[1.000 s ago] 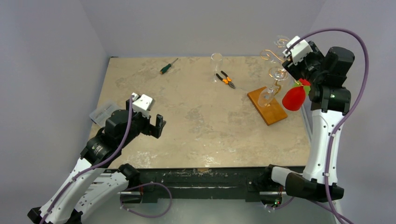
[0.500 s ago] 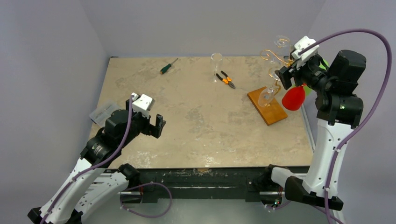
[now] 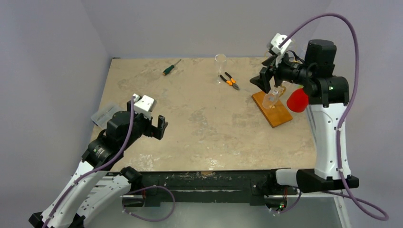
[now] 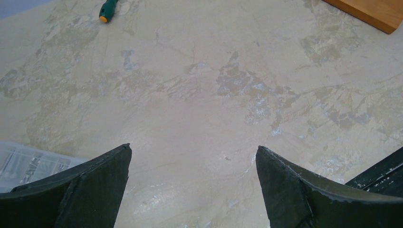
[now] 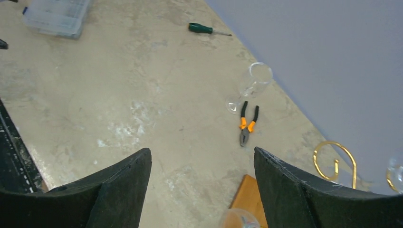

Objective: Place the wine glass upside down on the wine glass rack
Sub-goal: Pick up the wine glass at the center of the board.

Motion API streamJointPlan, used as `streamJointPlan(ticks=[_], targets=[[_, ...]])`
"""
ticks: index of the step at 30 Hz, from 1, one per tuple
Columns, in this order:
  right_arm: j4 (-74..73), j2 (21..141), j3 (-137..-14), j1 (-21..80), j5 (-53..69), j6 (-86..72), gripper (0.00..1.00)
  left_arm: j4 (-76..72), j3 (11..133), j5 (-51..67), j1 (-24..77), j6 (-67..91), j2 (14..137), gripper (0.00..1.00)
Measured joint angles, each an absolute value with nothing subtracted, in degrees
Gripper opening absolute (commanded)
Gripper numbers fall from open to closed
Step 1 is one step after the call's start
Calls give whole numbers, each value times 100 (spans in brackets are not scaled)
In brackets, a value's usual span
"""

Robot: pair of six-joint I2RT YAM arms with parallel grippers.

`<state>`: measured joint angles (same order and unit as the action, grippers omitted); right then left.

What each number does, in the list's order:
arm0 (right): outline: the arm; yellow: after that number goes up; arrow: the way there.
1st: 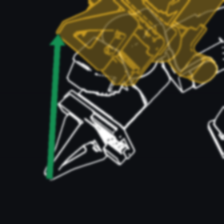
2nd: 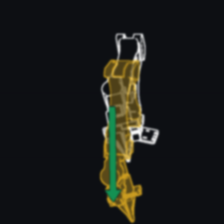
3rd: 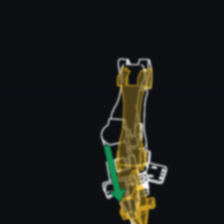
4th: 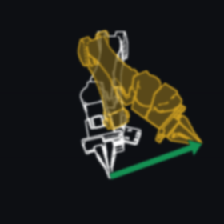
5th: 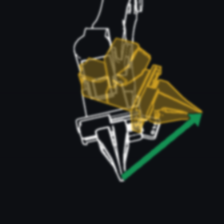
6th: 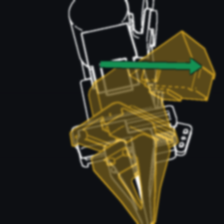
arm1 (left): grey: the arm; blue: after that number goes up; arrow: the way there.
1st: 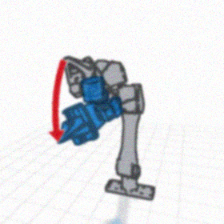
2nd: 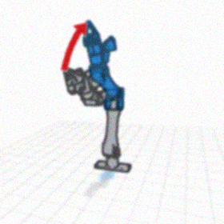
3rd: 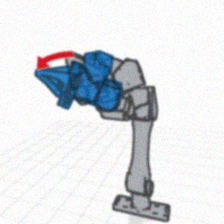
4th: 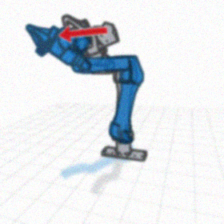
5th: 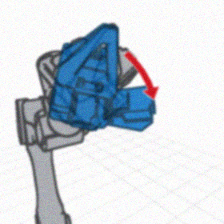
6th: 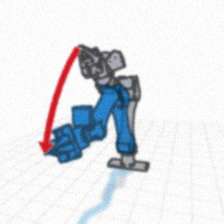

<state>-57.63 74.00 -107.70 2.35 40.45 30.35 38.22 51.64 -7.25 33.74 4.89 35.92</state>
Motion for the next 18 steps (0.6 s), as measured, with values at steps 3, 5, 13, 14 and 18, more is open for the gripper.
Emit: streamJointPlan(ticks=[3, 5, 13, 14, 18], targets=[[-5754, 7524, -10709, 644, 3977, 2967, 79, 3791, 5162, -718, 3347, 489, 3618, 100], [-5741, 7603, -10665, 941, 3863, 2967, 79, 3765, 5162, -714, 3319, 489, 3664, 100], [-5607, 8162, -10573, 2523, 2456, 3186, 79, 3739, 5162, -591, 3030, 491, 3811, 100], [-5561, 8270, -10573, 2764, 2182, 3223, 79, 3739, 5162, -574, 2987, 491, 3811, 100], [-5229, 8860, -10597, 3586, 1092, 3264, 79, 3734, 5162, -513, 2858, 491, 3811, 100]])
